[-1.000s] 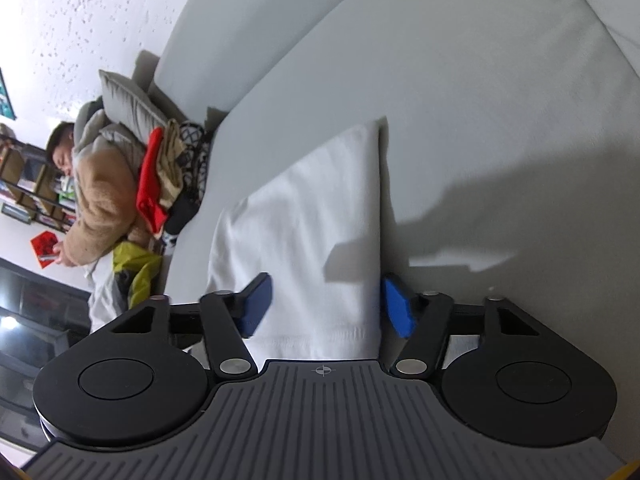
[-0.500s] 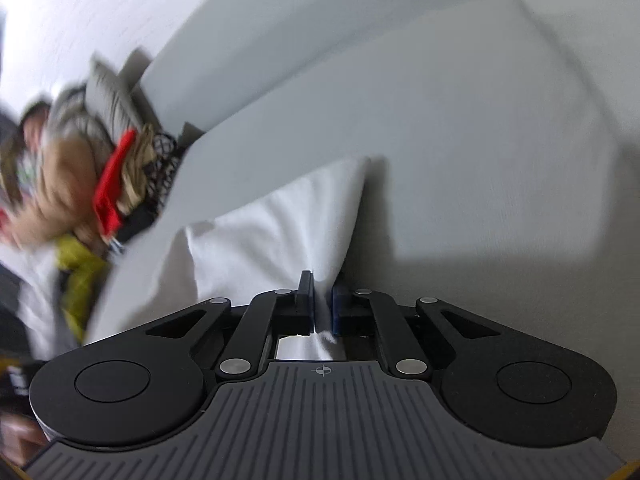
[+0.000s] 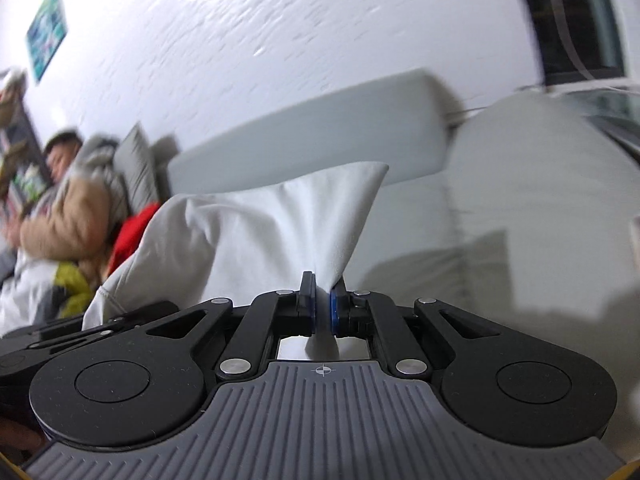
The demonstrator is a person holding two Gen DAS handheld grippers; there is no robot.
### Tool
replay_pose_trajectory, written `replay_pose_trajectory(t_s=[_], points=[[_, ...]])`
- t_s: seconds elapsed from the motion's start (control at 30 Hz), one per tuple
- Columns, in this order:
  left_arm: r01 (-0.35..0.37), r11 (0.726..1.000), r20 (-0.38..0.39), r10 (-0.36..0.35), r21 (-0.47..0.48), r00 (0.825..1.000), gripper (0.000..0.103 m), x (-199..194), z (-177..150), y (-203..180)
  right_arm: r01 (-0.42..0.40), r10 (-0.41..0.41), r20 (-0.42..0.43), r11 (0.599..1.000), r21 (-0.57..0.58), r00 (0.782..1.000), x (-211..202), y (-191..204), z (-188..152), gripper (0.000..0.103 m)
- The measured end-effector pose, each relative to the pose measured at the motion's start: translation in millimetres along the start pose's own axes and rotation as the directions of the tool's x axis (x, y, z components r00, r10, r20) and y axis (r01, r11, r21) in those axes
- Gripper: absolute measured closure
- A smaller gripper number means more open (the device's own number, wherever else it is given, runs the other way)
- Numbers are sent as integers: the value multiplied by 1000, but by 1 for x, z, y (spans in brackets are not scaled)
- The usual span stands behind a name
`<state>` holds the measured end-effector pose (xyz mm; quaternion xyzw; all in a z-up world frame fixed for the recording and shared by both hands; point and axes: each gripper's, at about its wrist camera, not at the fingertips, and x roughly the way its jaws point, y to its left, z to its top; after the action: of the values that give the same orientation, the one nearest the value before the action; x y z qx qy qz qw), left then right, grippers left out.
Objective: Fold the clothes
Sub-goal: 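Grasp the folded shirt with the left gripper and lift it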
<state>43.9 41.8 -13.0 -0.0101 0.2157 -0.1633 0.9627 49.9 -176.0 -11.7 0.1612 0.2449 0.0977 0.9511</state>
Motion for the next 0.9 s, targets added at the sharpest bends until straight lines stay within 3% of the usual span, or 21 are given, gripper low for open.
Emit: replay_pose_trajectory(t_s=[0.17,0.3,0.53,0.7,0.73,0.77,0.8,0.83,0.87,0.9], points=[[151,988,19,-152,29,988,92,14,20,-66,97,-102,58,991,95,993,-58,-52,21,97],[236,971,-18,-236,29,972,92,47,28,-120,188,-198,88,976,110,976,-91,-107,37,97],[345,938,-127,-347,-39,929,92,144,35,-203,338,-348,36,927,164,937,-93,-224,69,97],[351,933,-202,-360,-82,911,90,209,36,-239,431,-434,-27,884,182,901,-62,-280,90,97],[340,936,-224,-352,-92,909,88,222,34,-241,446,-446,-42,878,175,894,-53,-286,92,96],[323,941,-254,-338,-100,906,74,235,31,-242,472,-469,-63,864,176,881,-44,-293,93,95],[285,953,-301,-303,-102,904,63,248,28,-240,501,-494,-85,847,177,865,-33,-300,91,86],[229,967,-342,-252,-107,905,64,257,24,-235,530,-519,-106,830,176,848,-21,-307,90,70],[172,977,-369,-206,-123,906,66,261,20,-226,571,-555,-136,801,181,821,-16,-314,88,63],[146,978,-379,-193,-150,905,64,259,16,-215,583,-563,-151,787,202,812,-18,-319,84,55]])
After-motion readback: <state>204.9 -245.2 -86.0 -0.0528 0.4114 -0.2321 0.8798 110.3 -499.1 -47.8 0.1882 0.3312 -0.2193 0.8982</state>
